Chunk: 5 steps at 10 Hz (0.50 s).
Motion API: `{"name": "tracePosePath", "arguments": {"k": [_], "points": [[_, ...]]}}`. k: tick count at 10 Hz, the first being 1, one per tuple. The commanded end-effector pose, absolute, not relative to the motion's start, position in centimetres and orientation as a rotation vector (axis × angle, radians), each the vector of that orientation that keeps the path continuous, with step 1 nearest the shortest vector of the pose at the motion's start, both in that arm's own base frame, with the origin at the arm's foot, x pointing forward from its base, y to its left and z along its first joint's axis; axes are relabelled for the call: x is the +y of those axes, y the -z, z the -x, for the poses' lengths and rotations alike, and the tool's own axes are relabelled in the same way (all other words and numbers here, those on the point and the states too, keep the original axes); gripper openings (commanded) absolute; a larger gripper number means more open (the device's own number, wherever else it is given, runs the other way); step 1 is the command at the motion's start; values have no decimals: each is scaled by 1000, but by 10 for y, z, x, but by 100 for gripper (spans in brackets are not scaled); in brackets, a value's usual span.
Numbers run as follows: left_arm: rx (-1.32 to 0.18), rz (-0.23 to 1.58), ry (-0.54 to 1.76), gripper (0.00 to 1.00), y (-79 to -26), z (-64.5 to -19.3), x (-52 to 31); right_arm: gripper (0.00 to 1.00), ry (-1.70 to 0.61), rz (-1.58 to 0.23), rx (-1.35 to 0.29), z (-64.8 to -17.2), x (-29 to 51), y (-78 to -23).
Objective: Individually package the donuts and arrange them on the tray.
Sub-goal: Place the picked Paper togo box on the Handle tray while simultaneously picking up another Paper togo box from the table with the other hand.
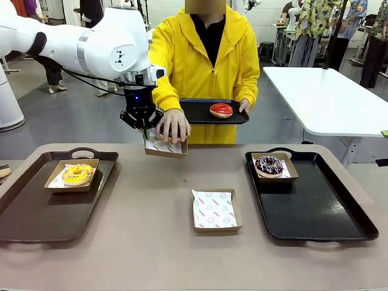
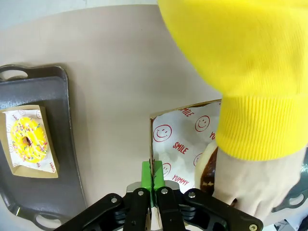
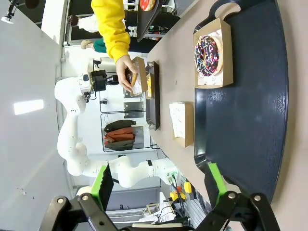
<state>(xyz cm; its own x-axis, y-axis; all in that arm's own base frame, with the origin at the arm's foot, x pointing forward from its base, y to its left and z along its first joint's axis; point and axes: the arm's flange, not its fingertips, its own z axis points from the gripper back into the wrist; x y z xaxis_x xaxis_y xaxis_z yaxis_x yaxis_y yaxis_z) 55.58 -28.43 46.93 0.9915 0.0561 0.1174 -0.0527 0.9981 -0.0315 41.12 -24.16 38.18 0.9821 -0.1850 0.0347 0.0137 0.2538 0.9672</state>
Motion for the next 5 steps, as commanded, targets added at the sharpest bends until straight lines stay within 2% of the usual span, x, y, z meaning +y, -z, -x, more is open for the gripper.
{"name": "tracePosePath", "arguments": {"k": [1,5], "points": [[-121,32,-65,0,-469,-553,-284,100,148,-1311,-143,-411,-242,-382],[-121,32,-65,0,-469,-553,-284,100,148,-1311,-143,-411,-242,-382]]}}
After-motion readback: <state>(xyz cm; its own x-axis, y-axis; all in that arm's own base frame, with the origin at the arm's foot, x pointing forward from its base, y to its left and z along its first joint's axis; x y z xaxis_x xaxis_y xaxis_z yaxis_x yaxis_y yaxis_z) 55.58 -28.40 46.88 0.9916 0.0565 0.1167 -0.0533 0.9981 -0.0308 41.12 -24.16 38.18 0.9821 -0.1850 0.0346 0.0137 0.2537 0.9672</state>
